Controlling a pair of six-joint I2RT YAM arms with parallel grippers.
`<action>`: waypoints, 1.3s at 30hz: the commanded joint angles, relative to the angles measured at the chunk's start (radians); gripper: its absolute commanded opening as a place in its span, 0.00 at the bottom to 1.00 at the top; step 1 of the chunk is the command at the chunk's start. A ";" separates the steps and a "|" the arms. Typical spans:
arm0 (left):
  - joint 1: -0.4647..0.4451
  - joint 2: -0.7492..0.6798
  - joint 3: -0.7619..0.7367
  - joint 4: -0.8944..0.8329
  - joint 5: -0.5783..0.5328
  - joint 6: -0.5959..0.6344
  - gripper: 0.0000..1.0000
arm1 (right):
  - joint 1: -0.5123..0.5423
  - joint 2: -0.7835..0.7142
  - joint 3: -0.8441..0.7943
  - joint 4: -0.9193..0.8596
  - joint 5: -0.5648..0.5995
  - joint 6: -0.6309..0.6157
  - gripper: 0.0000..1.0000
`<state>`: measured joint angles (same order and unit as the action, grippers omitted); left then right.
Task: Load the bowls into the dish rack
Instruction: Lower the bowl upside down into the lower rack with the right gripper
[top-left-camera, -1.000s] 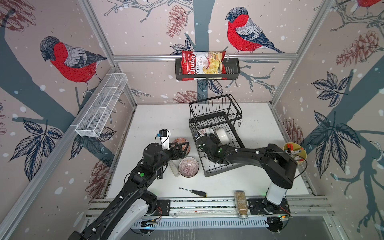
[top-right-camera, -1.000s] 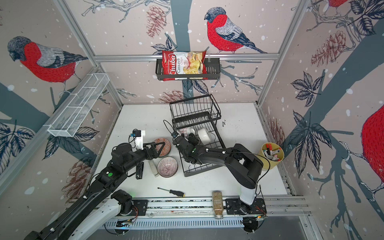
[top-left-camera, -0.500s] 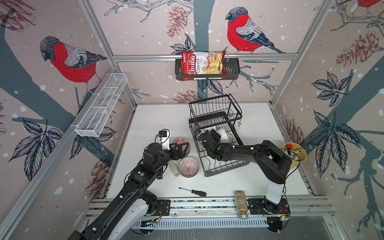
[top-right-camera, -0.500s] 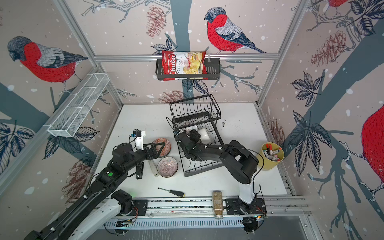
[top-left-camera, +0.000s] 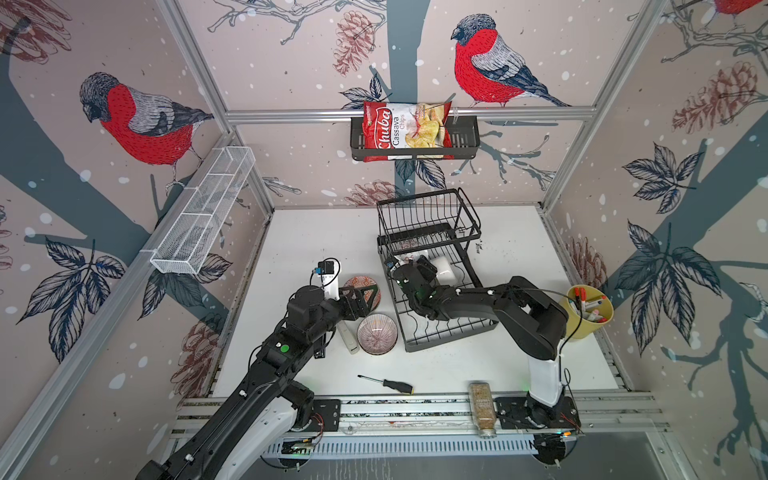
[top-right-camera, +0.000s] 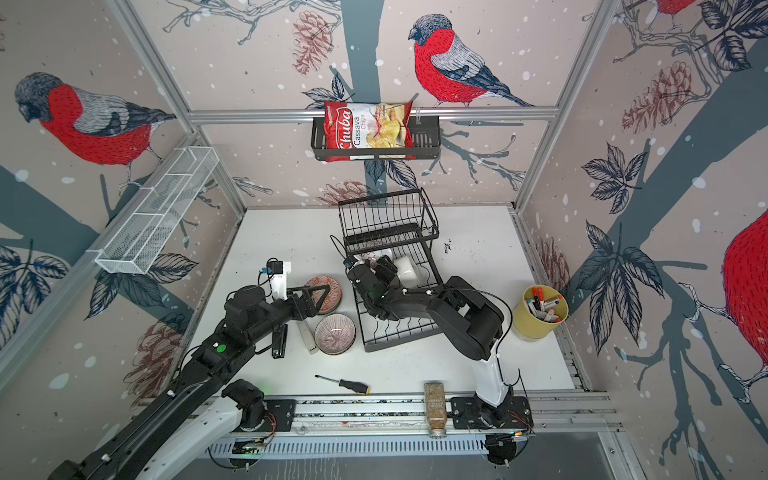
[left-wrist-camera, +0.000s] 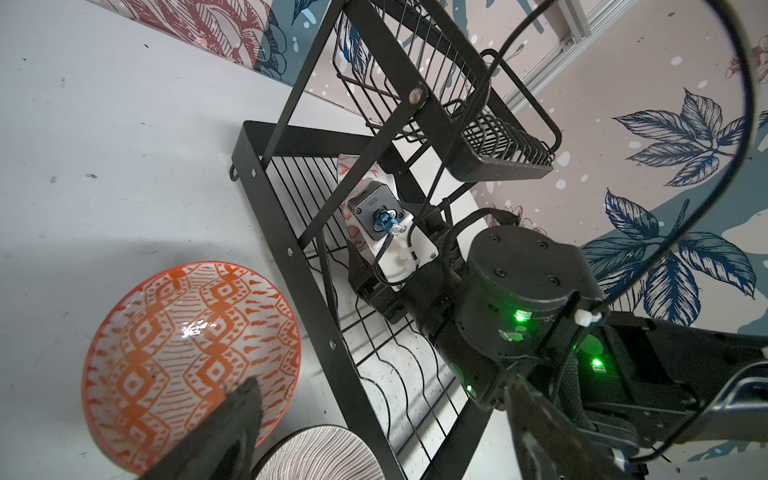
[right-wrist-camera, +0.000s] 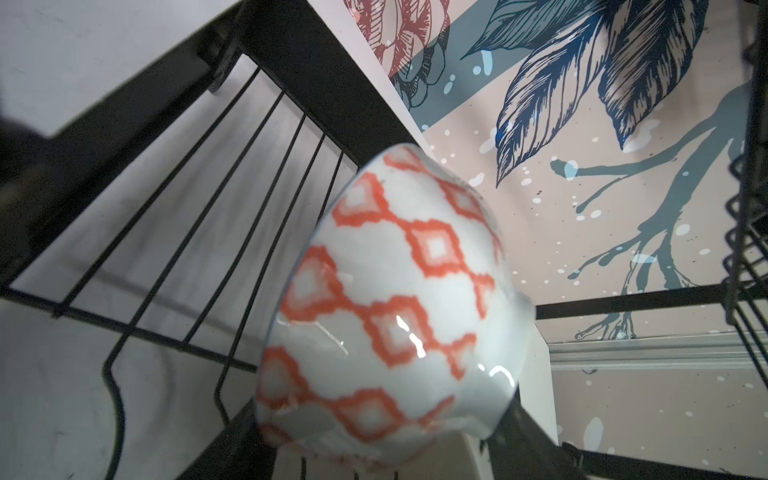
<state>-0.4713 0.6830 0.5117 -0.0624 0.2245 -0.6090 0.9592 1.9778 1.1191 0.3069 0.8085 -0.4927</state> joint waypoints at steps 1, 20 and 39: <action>0.003 0.002 0.000 0.012 -0.007 0.006 0.91 | -0.002 0.010 0.008 0.072 0.011 -0.020 0.65; 0.002 0.004 0.006 0.009 -0.003 0.005 0.91 | 0.004 0.048 -0.002 0.082 0.001 -0.017 0.77; 0.003 0.005 0.001 0.014 -0.005 0.005 0.90 | 0.004 0.037 -0.010 0.088 -0.012 0.030 0.81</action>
<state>-0.4713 0.6884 0.5110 -0.0635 0.2249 -0.6094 0.9623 2.0323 1.1103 0.3717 0.8066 -0.5068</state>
